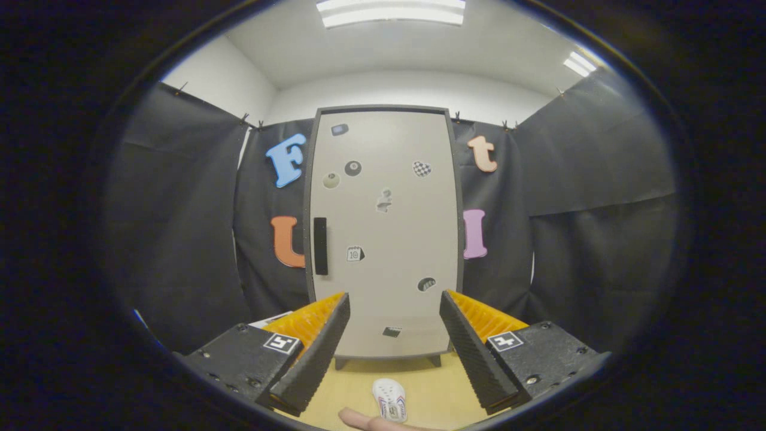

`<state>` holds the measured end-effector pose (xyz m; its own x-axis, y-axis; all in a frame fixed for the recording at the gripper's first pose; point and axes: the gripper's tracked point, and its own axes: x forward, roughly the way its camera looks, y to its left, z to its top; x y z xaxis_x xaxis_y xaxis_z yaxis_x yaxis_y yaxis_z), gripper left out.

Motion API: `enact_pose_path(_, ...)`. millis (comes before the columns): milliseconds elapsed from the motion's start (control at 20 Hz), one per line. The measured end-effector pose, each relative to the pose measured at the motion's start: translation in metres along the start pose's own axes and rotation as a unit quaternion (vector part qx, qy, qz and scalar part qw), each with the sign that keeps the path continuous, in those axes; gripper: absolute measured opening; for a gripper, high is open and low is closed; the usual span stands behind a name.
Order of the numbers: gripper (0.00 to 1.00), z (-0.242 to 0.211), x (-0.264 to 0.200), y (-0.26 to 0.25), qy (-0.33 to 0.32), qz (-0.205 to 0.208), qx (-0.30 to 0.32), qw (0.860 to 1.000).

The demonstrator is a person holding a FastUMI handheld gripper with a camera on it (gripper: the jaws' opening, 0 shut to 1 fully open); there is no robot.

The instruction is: Open the shoe cabinet door, grab the shoes and put them into the shoe cabinet, then close the shoe cabinet door.

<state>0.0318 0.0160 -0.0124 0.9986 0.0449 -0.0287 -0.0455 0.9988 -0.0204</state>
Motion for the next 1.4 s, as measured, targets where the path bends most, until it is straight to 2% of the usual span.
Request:
enact_pose_path(100,0.99,-0.001,0.016,0.005,0.003,0.006,-0.001,1.0)
enact_pose_path(250,0.99,0.004,0.046,0.029,0.002,0.044,0.01,0.999)
enact_pose_path(550,0.99,0.014,0.119,0.075,0.014,0.078,0.006,0.997)
enact_pose_path(700,0.99,0.029,0.154,0.1,-0.018,0.084,-0.014,0.996)
enact_pose_path(850,0.99,0.022,0.187,0.122,-0.011,0.086,-0.03,0.996)
enact_pose_path(950,0.98,0.017,0.211,0.135,0.007,0.094,-0.022,0.995)
enact_pose_path(1150,0.97,0.018,0.251,0.14,0.017,0.077,-0.002,0.997)
enact_pose_path(1250,0.87,0.017,0.258,0.149,0.025,0.092,0.004,0.995)
enact_pose_path(1350,0.66,0.015,0.265,0.153,0.027,0.089,0.0,0.996)
enact_pose_path(1400,0.61,0.015,0.268,0.154,0.025,0.087,0.003,0.996)
